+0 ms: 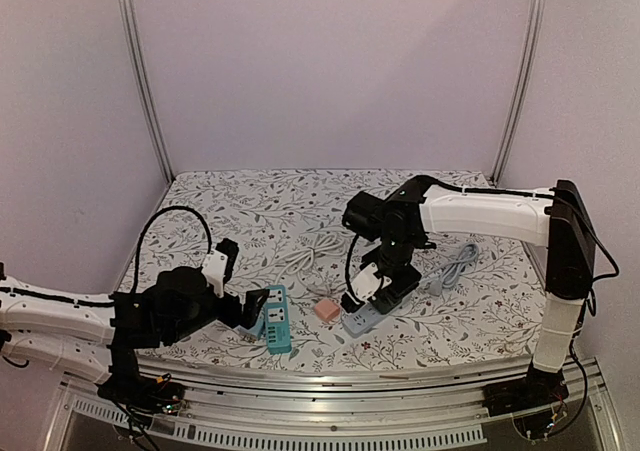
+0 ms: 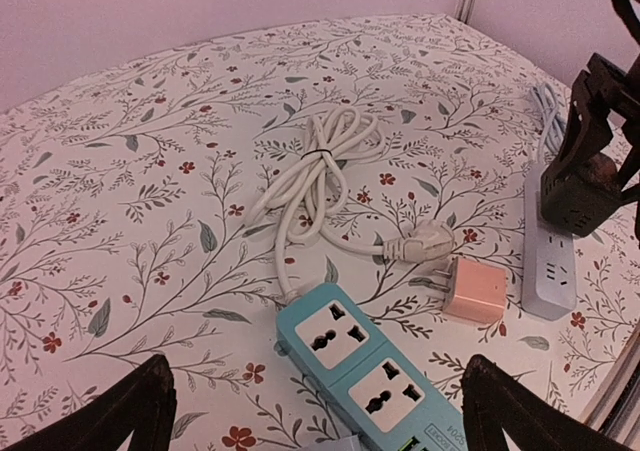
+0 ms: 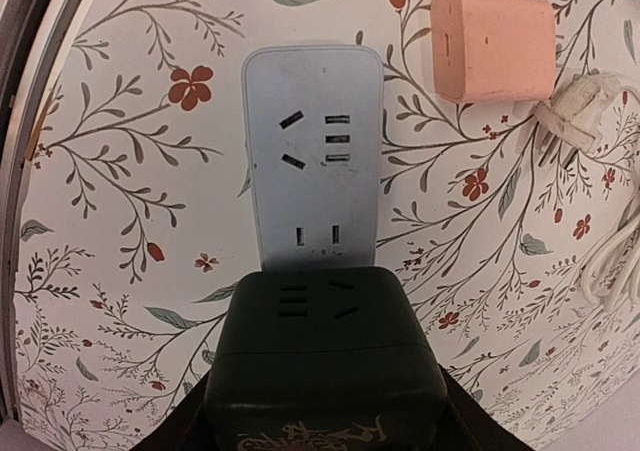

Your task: Insert the plug

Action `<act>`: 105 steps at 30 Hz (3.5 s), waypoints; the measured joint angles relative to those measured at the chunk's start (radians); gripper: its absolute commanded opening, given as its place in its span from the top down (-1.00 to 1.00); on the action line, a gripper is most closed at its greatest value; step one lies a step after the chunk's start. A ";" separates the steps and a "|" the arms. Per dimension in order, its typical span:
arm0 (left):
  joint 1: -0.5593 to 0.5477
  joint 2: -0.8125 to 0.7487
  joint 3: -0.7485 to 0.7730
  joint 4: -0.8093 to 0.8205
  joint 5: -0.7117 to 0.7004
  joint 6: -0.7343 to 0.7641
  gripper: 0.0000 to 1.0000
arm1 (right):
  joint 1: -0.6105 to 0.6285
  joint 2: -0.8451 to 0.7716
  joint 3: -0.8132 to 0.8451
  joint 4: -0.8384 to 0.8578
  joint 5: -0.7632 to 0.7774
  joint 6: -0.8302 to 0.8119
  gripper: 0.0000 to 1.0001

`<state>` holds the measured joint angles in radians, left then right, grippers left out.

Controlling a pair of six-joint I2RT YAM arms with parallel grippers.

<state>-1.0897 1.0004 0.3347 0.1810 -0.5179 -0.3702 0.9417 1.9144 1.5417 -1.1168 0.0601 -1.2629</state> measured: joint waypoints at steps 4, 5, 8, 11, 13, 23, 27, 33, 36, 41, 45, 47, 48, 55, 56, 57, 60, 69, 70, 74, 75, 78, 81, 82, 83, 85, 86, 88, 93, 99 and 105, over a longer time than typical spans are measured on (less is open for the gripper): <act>0.001 -0.008 -0.008 0.002 0.004 0.000 -0.98 | 0.000 0.001 0.000 0.004 0.002 0.001 1.00; 0.002 -0.008 -0.008 0.003 0.006 0.000 -0.98 | 0.000 0.001 -0.001 0.005 0.002 0.001 1.00; 0.002 -0.009 -0.009 0.006 0.011 0.000 -0.98 | -0.002 0.001 -0.003 0.008 0.001 0.005 1.00; 0.002 -0.018 -0.010 0.009 0.013 0.000 -0.99 | -0.009 0.001 -0.006 0.011 -0.006 0.008 1.00; 0.002 -0.023 -0.011 0.009 0.013 0.000 -0.99 | -0.018 -0.001 -0.010 0.018 -0.018 0.010 1.00; 0.002 -0.025 -0.011 0.009 0.013 0.000 -0.98 | -0.065 -0.014 -0.034 0.043 -0.089 0.009 1.00; 0.002 -0.024 -0.011 0.009 0.013 0.000 -0.99 | -0.068 -0.014 -0.038 0.048 -0.094 0.009 1.00; 0.002 -0.019 -0.011 0.015 0.013 0.000 -0.98 | -0.065 -0.040 -0.086 0.097 -0.085 0.000 1.00; 0.002 -0.010 -0.011 0.018 0.013 0.000 -0.99 | -0.055 -0.008 -0.045 0.062 -0.071 0.026 1.00; 0.002 -0.001 -0.011 0.018 0.012 0.000 -0.99 | -0.044 0.013 -0.018 0.035 -0.050 0.077 1.00; 0.002 -0.001 -0.011 0.019 0.012 0.000 -0.98 | -0.043 -0.032 -0.074 0.079 -0.045 0.064 1.00; 0.002 -0.001 -0.011 0.019 0.012 0.001 -0.99 | -0.045 -0.066 -0.113 0.121 -0.048 0.051 1.00; 0.002 -0.001 -0.011 0.019 0.012 0.001 -0.99 | -0.048 -0.077 -0.127 0.134 -0.052 0.051 1.00; 0.002 -0.003 -0.018 0.024 0.014 0.000 -0.98 | -0.072 -0.026 -0.058 0.106 -0.072 0.189 1.00; 0.002 -0.006 -0.019 0.024 0.015 0.000 -0.98 | -0.071 -0.011 -0.044 0.100 -0.065 0.218 1.00; 0.002 -0.007 -0.019 0.024 0.016 0.000 -0.99 | -0.071 0.001 -0.035 0.095 -0.062 0.236 1.00; 0.002 -0.008 -0.019 0.024 0.017 0.000 -0.98 | -0.070 0.015 -0.016 0.082 -0.049 0.280 1.00; 0.002 -0.008 -0.019 0.025 0.019 0.000 -0.99 | -0.066 -0.011 -0.082 0.134 -0.037 0.198 1.00; 0.002 -0.008 -0.019 0.025 0.020 0.000 -0.99 | -0.067 -0.010 -0.081 0.134 -0.040 0.194 1.00; 0.002 -0.008 -0.019 0.025 0.027 0.000 -0.98 | -0.068 0.014 -0.048 0.117 -0.041 0.193 0.98; 0.002 -0.008 -0.019 0.024 0.028 0.000 -0.99 | -0.070 0.019 -0.042 0.111 -0.043 0.193 0.84; 0.002 -0.008 -0.019 0.024 0.031 0.000 -0.98 | -0.072 0.021 -0.035 0.106 -0.048 0.200 0.31; 0.002 -0.013 -0.019 0.024 0.032 0.000 -0.98 | -0.072 0.013 -0.043 0.113 -0.047 0.208 -0.88; 0.002 -0.014 -0.019 0.024 0.032 0.000 -0.98 | -0.072 0.008 -0.051 0.120 -0.047 0.209 -0.97; 0.002 -0.014 -0.019 0.024 0.033 0.000 -0.99 | -0.072 0.004 -0.058 0.128 -0.043 0.219 -0.98; 0.002 -0.015 -0.019 0.024 0.034 0.000 -0.98 | -0.074 0.003 -0.089 0.146 -0.023 0.222 -0.98; 0.002 -0.015 -0.019 0.024 0.035 -0.001 -0.99 | -0.077 0.003 -0.100 0.145 -0.019 0.225 -0.98; 0.002 -0.015 -0.019 0.024 0.035 -0.001 -0.99 | -0.081 -0.001 -0.111 0.143 -0.012 0.231 -0.98; 0.002 -0.025 -0.019 0.024 0.039 -0.001 -0.98 | -0.085 -0.083 -0.111 0.151 -0.011 0.241 -0.98; 0.002 -0.026 -0.015 0.014 0.040 -0.007 -0.99 | -0.086 -0.262 -0.131 0.196 0.003 0.262 -0.98; 0.002 -0.015 0.006 -0.011 0.048 -0.026 -0.98 | -0.092 -0.398 -0.245 0.326 0.042 0.343 -0.98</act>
<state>-1.0878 0.9855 0.3412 0.1699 -0.4702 -0.3958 0.8494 1.5162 1.2972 -0.7910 0.1024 -0.9199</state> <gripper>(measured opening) 0.993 0.989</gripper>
